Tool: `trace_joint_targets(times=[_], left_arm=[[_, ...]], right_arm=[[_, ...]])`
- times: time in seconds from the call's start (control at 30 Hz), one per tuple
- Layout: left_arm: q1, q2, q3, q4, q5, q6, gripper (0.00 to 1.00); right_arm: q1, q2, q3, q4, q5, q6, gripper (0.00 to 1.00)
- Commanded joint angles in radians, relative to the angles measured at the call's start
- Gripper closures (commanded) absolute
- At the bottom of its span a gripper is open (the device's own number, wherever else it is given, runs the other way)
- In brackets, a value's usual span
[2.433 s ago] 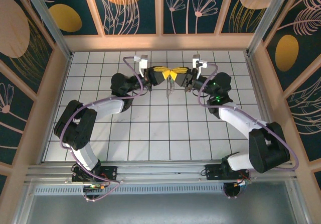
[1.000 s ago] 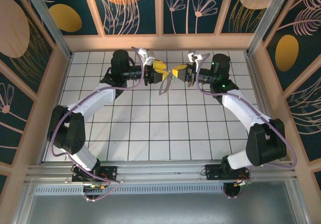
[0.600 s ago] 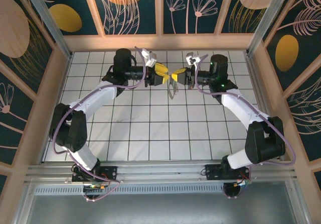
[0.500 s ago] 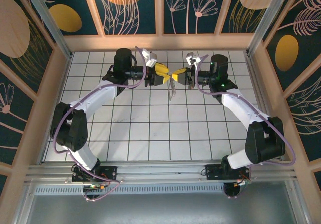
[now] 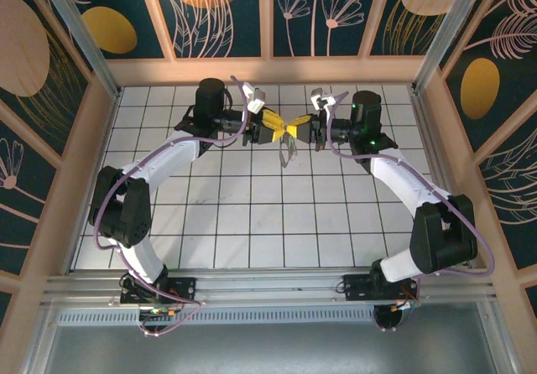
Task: Put the keys on the keyring
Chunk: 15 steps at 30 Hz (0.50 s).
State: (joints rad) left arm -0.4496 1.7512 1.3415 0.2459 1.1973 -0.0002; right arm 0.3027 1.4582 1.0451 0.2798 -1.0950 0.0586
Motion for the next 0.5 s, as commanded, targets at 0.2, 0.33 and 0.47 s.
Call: trace_joint_targets(times=[0.2, 0.33, 0.47], left_arm=[[0.003, 0.025, 0.045, -0.005, 0.070, 0.010, 0.80], [0.002, 0.031, 0.050, -0.005, 0.080, 0.009, 0.83], [-0.002, 0.034, 0.053, -0.005, 0.084, 0.011, 0.85]], right_arm=[[-0.003, -0.004, 0.051, 0.039, -0.034, 0.000, 1.00], [-0.003, 0.001, 0.050, 0.045, -0.032, 0.004, 1.00], [-0.003, 0.008, 0.053, 0.048, -0.034, 0.007, 1.00]])
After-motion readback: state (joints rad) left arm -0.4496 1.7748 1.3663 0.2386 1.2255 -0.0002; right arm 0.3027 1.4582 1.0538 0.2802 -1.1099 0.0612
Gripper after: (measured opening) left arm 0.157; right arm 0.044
